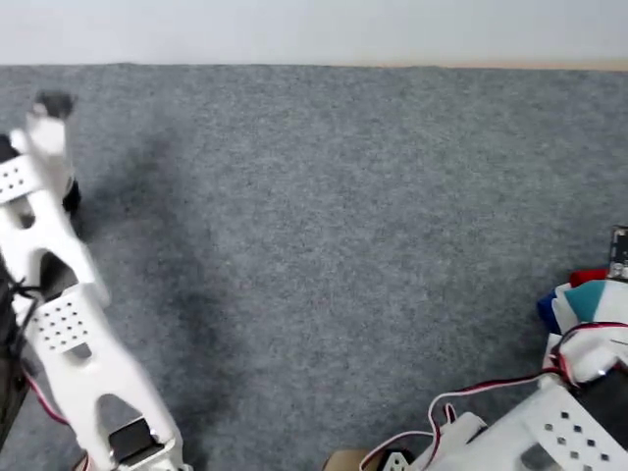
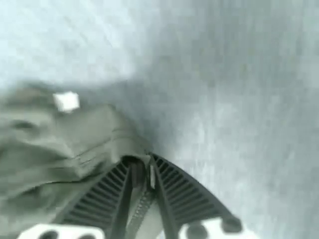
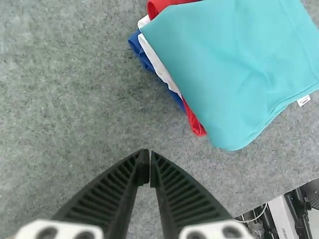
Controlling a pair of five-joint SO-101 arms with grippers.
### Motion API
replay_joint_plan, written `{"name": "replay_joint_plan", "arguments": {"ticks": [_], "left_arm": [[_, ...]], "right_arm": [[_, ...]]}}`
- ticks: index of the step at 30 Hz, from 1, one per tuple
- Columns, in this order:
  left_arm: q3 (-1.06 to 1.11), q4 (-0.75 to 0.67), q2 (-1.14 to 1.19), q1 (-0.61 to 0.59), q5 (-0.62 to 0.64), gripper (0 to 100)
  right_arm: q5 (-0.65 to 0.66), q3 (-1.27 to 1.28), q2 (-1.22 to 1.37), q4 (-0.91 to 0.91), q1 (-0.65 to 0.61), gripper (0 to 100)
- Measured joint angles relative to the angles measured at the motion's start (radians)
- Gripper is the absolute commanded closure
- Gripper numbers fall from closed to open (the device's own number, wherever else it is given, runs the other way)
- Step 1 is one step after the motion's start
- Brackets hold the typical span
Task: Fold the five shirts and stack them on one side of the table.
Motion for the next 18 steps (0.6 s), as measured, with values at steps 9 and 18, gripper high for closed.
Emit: {"name": "replay_joint_plan", "arguments": {"ticks": [9,18], "left_arm": [[-0.201,0.008,-0.103,0.284,0.204,100],[-0.204,0.011,-0.301,0.720,0.284,100]], "right_arm": [[0.000,0.000,0.000,0.000,0.000,99.0],[0.000,0.000,0.000,0.009,0.000,99.0]]}}
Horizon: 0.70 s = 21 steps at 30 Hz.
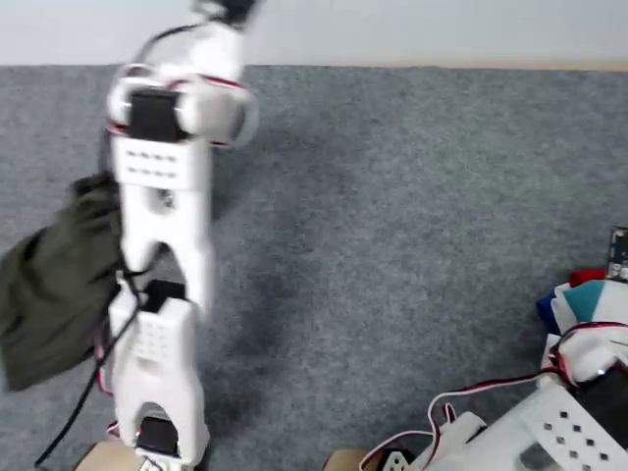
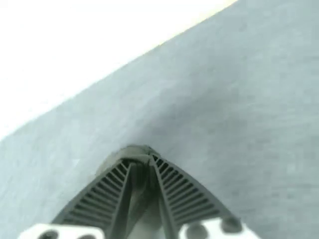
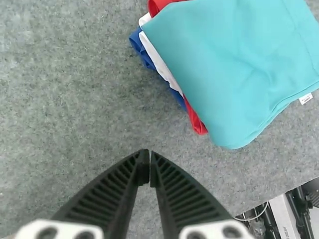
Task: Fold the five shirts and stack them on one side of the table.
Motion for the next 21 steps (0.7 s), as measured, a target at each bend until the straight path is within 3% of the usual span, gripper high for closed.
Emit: {"name": "replay_joint_plan", "arguments": {"ticks": [5,9,14,21], "left_arm": [[0.000,0.000,-0.095,0.236,0.002,100],[0.000,0.000,-0.129,0.324,0.002,97],[0.046,0.000,-0.140,0.281,0.018,80],[0.264,0.000,-0.209,0.124,0.009,79]], "right_arm": [[0.000,0.000,0.000,0.000,0.000,99.0],[0.000,0.000,0.000,0.003,0.000,99.0],[0.000,0.000,0.000,0.003,0.000,99.0],[0.000,0.017,-0.003,0.003,0.000,99.0]]}}
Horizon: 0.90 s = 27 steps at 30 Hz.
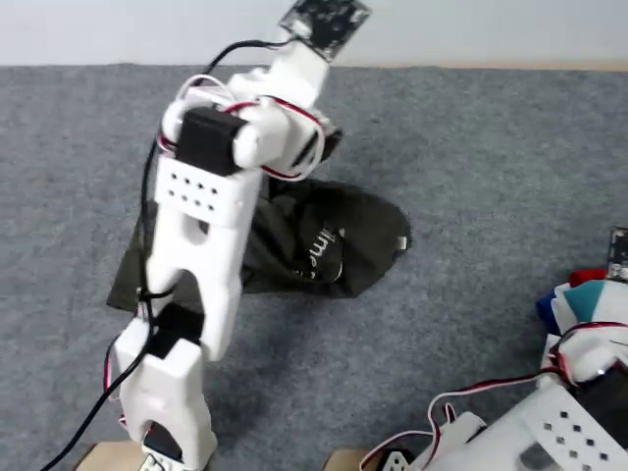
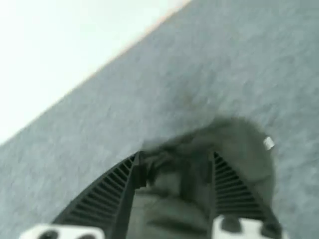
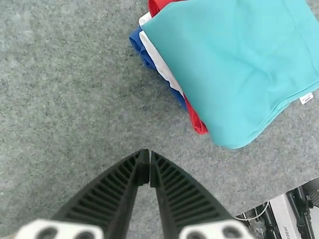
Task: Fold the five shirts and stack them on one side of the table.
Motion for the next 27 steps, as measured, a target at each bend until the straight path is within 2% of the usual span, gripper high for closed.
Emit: {"name": "replay_joint_plan", "arguments": {"ticks": [8,13,21,27], "left_arm": [[0.348,0.000,-0.175,-0.181,-0.072,79],[0.686,0.000,-0.321,-0.313,-0.143,79],[1.160,-0.003,-0.598,-0.428,-0.216,79],[1.462,-0.180,-0.651,-0.489,-0.244,79]], "right_arm": [[0.000,0.051,-0.032,0.000,0.000,99.0],[0.000,0.064,-0.121,0.000,0.000,99.0],[0.000,0.138,-0.153,0.000,0.000,99.0],[0.000,0.144,-0.155,0.000,0.000,99.0]]}}
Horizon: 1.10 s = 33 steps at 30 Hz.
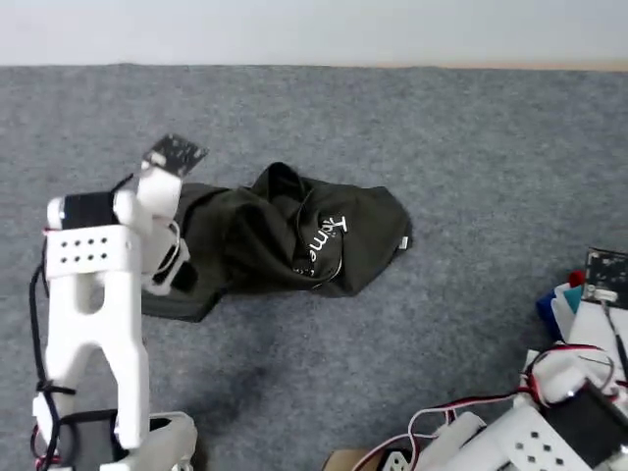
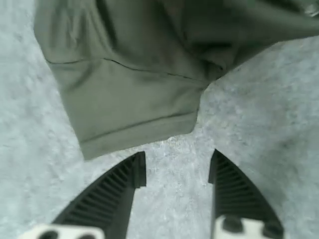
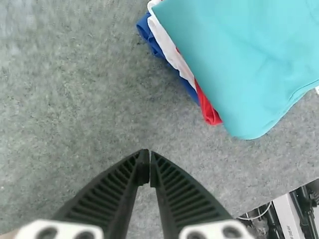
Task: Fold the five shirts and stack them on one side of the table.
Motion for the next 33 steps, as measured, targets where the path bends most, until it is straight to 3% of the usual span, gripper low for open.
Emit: {"name": "replay_joint_plan", "arguments": {"ticks": [7,33], "left_arm": [[0.235,-0.149,-0.002,0.043,-0.002,79],[0.485,-0.569,-0.002,0.029,0.021,79]], "right_arm": [[0.000,0.005,0.005,0.000,0.000,99.0],[0.000,0.014,-0.061,0.000,0.000,99.0]]}}
